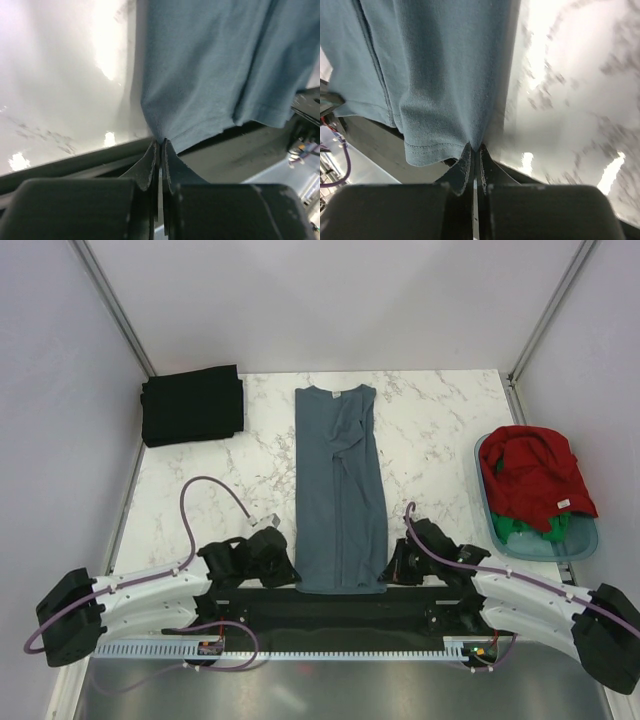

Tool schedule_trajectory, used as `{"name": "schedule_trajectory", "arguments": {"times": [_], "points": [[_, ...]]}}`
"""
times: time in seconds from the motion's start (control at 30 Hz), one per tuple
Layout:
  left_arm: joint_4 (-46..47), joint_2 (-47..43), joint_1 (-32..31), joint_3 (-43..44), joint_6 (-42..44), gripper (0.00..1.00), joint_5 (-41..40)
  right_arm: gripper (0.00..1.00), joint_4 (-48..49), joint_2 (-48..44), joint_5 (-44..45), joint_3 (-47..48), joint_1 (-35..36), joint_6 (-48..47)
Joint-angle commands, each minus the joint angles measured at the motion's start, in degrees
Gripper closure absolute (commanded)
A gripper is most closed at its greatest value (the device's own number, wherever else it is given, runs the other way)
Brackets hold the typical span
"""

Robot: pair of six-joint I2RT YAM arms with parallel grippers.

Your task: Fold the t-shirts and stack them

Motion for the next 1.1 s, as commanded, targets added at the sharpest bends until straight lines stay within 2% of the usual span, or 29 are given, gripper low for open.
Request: {"name": "schedule_trajectory", "arguments": {"times": [0.0,0.17,0.33,0.5,0.57,0.67,0.9,1.07], "points": [[-1.30,-3.93,-2.57,1.72,-5.26,0.98,-0.27,1.00,-13.05,-3.89,1.52,2.14,0.53,-1.27],[-7.63,-7.90,-4.60,7.69,-6.07,0.98,-2.64,1.00,-24.94,-12.68,4.77,10.74,0.53,-0.66],[-14.05,-6.42,-4.60,18.94,-1.24,0.98,-10.87,1.00,-30.66,-11.12,14.42,23.73,0.53,-1.79],[-18.80,-0.88,-3.12,30.43,6.05,0.98,-19.85,1.00,-30.76,0.82,21.64,34.56,0.01,-7.93],[-18.89,2.27,-1.53,33.35,9.82,0.98,-20.66,1.00,-30.76,6.08,24.11,40.10,-1.13,-10.13],[-18.54,6.06,3.73,38.98,15.35,0.98,-19.43,1.00,-29.88,12.15,24.29,46.17,-4.55,-14.62],[-14.41,18.54,18.22,48.12,24.43,0.98,-9.87,1.00,-23.30,24.64,17.98,54.44,-14.92,-22.88],[-12.04,27.42,23.43,52.87,28.55,0.98,-6.51,1.00,-21.79,35.62,18.31,61.73,-17.74,-27.28]]}}
